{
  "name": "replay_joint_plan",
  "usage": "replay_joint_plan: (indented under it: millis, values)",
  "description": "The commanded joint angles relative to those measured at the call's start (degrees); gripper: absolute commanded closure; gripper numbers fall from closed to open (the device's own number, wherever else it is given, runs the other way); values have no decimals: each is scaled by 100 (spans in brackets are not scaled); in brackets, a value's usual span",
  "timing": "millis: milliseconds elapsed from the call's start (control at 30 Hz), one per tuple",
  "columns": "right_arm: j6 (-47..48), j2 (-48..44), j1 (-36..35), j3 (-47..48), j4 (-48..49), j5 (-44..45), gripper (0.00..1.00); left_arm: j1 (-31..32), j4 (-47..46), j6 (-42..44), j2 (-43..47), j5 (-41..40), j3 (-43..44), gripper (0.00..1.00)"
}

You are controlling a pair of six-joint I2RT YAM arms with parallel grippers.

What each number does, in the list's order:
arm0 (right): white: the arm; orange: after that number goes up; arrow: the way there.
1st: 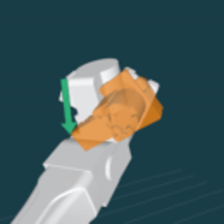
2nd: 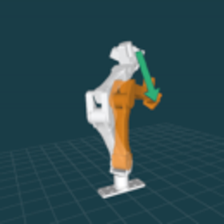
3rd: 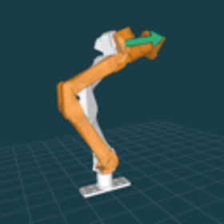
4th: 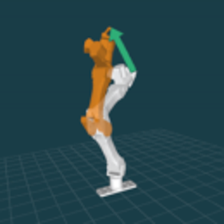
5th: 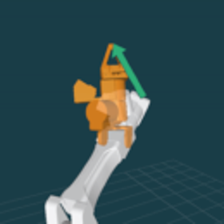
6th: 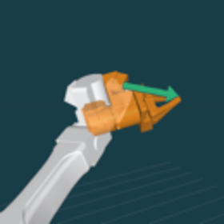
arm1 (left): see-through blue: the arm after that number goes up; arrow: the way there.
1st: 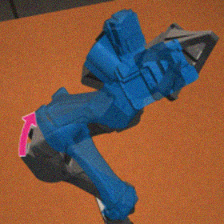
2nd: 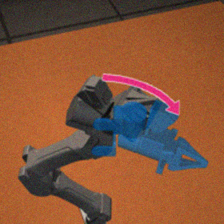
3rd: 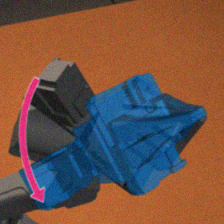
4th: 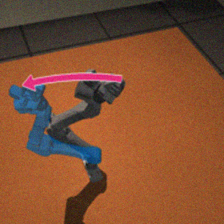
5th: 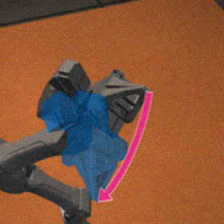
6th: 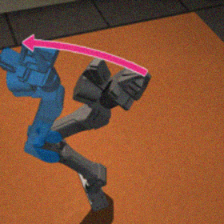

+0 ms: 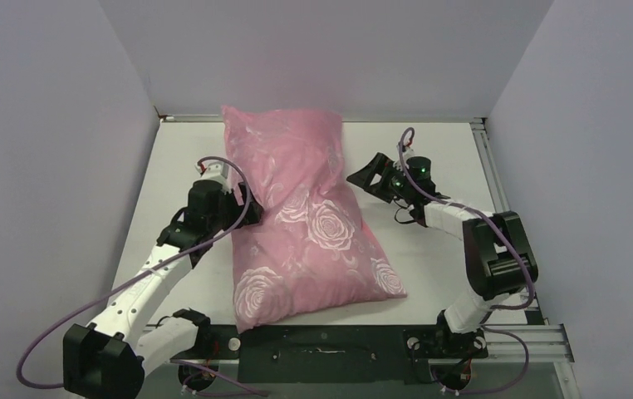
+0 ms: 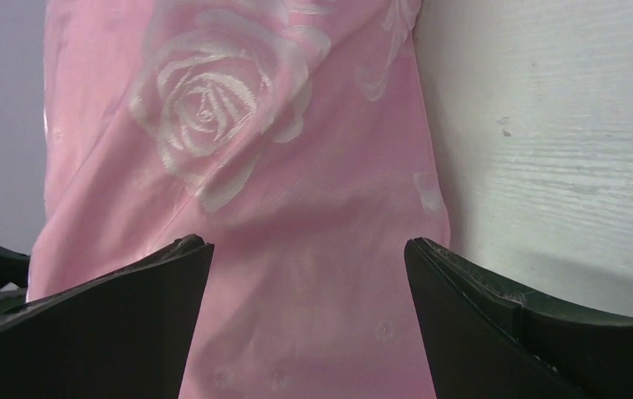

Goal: Remove the pillowcase from the pillow

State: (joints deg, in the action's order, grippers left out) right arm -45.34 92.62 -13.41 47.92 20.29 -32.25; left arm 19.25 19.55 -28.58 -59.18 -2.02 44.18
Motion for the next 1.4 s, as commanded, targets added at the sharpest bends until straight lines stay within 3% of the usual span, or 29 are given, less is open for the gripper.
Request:
replay_joint_plan:
  millis: [0,233,333,400,533,600,633,733,833,967,1033,1100,1367]
  values:
    - [-652,714,-208,291,1551,-562,10,-103,-456,-525,284,268,-489,17]
    - [-1627,1916,-766,220,3719,-1363,10,-120,-1038,-964,275,667,-1163,17]
    - [-2339,2318,-1019,186,5039,-1719,3,-116,-1254,-1049,140,819,-1326,18]
    - [-3027,2561,-1117,145,5958,-1854,22,-113,-1452,-1145,53,971,-1412,20]
    - [-4092,2769,-1138,138,7441,-2005,77,-61,-2018,-1384,-85,1236,-1552,22]
    - [-4304,2666,-1131,154,7664,-2050,93,27,-2183,-1422,-197,1270,-1463,22]
    - [-4297,2566,-1129,156,7631,-2082,94,88,-2207,-1429,-264,1262,-1386,23]
    - [-4016,2122,-1129,199,7131,-2193,95,326,-2255,-1387,-495,1167,-1064,23]
    - [-3343,1514,-1112,328,6034,-2306,95,573,-2378,-1388,-802,1079,-669,23]
    - [-1676,544,-1119,729,3463,-2213,95,847,-2913,-1610,-1343,1162,-193,23]
    - [-661,109,-1163,1095,1525,-2030,95,1016,-3253,-1764,-1618,1199,58,23]
    - [191,-223,-1221,1486,466,-1830,95,1179,-3437,-1820,-1959,1231,429,23]
    - [1773,-863,-1637,2269,-1944,-871,95,1614,-4000,-2019,-3237,1429,2094,23]
